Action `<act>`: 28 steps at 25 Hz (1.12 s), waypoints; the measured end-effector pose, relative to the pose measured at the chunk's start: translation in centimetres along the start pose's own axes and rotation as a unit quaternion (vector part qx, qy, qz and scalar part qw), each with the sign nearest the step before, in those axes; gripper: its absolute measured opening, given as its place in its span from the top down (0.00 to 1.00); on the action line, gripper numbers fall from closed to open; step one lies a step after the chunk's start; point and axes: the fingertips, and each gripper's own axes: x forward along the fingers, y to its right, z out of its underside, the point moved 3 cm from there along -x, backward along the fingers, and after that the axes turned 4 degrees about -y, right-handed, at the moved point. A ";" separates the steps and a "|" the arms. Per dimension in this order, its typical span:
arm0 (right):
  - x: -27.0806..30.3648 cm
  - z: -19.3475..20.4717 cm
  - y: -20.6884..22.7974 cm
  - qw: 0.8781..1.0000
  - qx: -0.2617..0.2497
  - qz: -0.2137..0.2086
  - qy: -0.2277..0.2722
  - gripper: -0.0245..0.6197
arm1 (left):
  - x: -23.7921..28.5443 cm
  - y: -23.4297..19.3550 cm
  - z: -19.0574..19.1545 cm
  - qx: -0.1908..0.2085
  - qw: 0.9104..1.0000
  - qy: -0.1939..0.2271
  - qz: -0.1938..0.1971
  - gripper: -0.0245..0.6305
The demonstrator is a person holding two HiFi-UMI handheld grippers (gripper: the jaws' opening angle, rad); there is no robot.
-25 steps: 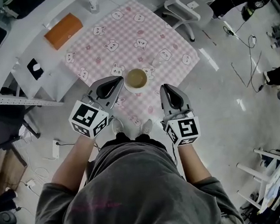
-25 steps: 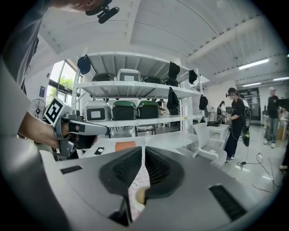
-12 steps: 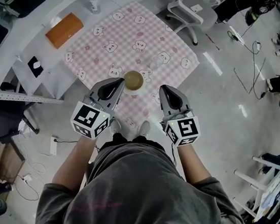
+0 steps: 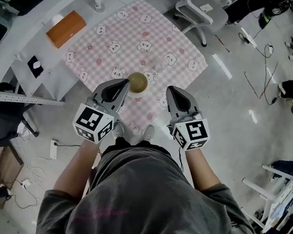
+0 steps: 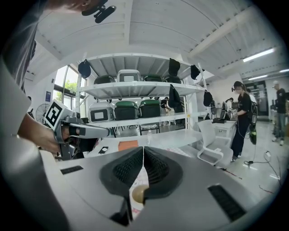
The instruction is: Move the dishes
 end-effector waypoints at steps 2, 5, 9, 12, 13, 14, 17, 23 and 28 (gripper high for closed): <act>0.0 0.0 0.0 1.000 0.001 0.000 -0.001 0.95 | 0.1 0.1 0.0 0.000 1.000 0.000 0.002 0.96; 0.1 0.1 -0.1 1.000 0.001 -0.001 -0.005 0.95 | 0.1 0.0 0.0 0.000 1.000 -0.001 0.004 0.96; 0.2 0.4 -0.3 1.000 -0.001 -0.003 -0.009 0.95 | 0.1 0.0 0.1 -0.001 1.000 -0.002 0.006 0.96; 0.3 0.6 -0.3 1.000 -0.001 -0.004 -0.012 0.95 | 0.2 0.2 0.2 0.001 1.000 -0.002 0.008 0.96; 0.3 0.7 -0.3 1.000 -0.001 -0.005 -0.013 0.95 | 0.2 0.2 0.2 0.001 1.000 -0.002 0.008 0.96; 0.3 0.7 -0.4 1.000 -0.002 -0.005 -0.013 0.95 | 0.3 0.3 0.3 0.001 1.000 -0.003 0.009 0.96; 0.3 0.6 -0.5 1.000 -0.002 -0.006 -0.014 0.95 | 0.2 0.3 0.3 0.001 1.000 -0.004 0.010 0.96; 0.3 0.8 -0.5 1.000 -0.002 -0.008 -0.017 0.95 | 0.2 0.4 0.2 0.004 1.000 -0.006 0.010 0.96; 0.8 0.6 -0.7 1.000 -0.003 -0.011 -0.018 0.95 | 0.2 -0.1 0.1 0.004 1.000 -0.006 0.010 0.96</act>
